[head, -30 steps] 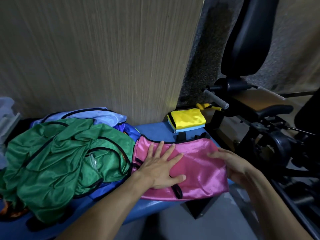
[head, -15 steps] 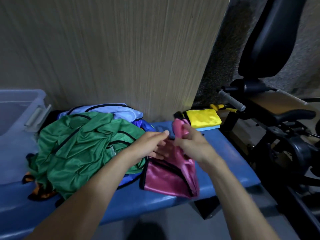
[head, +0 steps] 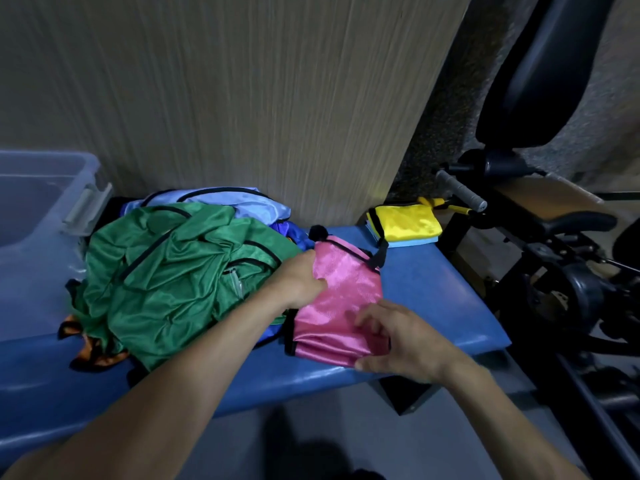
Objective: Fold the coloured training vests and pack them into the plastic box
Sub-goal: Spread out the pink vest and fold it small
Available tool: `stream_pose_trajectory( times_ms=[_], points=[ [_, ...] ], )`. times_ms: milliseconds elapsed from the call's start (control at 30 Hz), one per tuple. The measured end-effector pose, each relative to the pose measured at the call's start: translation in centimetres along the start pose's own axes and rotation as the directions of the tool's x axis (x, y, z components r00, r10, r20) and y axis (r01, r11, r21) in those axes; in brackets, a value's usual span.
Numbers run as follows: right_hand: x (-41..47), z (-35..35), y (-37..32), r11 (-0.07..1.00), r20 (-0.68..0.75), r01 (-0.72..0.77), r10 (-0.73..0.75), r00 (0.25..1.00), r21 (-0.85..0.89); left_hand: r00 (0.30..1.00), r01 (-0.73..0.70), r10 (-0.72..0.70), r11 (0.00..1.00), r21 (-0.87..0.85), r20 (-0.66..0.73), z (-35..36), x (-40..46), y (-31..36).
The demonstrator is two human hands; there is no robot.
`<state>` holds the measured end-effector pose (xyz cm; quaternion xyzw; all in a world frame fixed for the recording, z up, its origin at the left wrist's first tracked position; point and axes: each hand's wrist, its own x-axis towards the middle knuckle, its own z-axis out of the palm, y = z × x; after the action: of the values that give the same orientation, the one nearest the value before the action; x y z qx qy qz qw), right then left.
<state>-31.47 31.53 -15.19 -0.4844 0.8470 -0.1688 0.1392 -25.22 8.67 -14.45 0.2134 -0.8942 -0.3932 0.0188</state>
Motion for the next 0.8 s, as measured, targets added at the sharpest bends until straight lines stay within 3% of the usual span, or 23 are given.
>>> stream_pose_trajectory(
  times_ms=[133, 367, 467, 533, 600, 667, 800],
  points=[
    [-0.8, 1.2, 0.7, 0.994, -0.106, 0.085, -0.092, 0.99, -0.075, 1.0, -0.003, 0.003, 0.999, 0.051, 0.003, 0.1, -0.6, -0.7],
    [-1.7, 1.9, 0.7, 0.989, -0.169, 0.12, -0.134, 0.976, -0.09, 0.994, -0.078, 0.092, 0.98, 0.181, -0.065, 0.1, -3.0, -0.6],
    [-2.1, 2.6, 0.7, 0.977, -0.184, 0.16, -0.185, 0.965, -0.143, 0.943, -0.223, 0.296, 0.902, 0.369, -0.153, -0.1, -4.5, -1.0],
    [-2.5, 3.1, 0.9, 0.968, -0.163, 0.181, -0.21, 0.964, -0.175, 0.851, -0.443, 0.518, 0.795, 0.415, -0.082, 0.5, -5.9, -0.8],
    [-2.9, 3.9, 1.1, 0.955, -0.173, 0.192, -0.233, 0.957, -0.224, 0.782, -0.597, 0.614, 0.688, 0.412, 0.11, 1.5, -7.5, -1.0],
    [-3.3, 4.7, 1.4, 0.954, -0.23, 0.182, -0.237, 0.944, -0.237, 0.772, -0.621, 0.584, 0.61, 0.492, 0.252, 2.6, -7.9, -2.2],
    [-3.6, 5.2, 1.8, 0.968, -0.359, 0.146, -0.213, 0.909, -0.204, 0.755, -0.637, 0.607, 0.59, 0.497, 0.248, 2.9, -7.0, -4.8]
  ],
)
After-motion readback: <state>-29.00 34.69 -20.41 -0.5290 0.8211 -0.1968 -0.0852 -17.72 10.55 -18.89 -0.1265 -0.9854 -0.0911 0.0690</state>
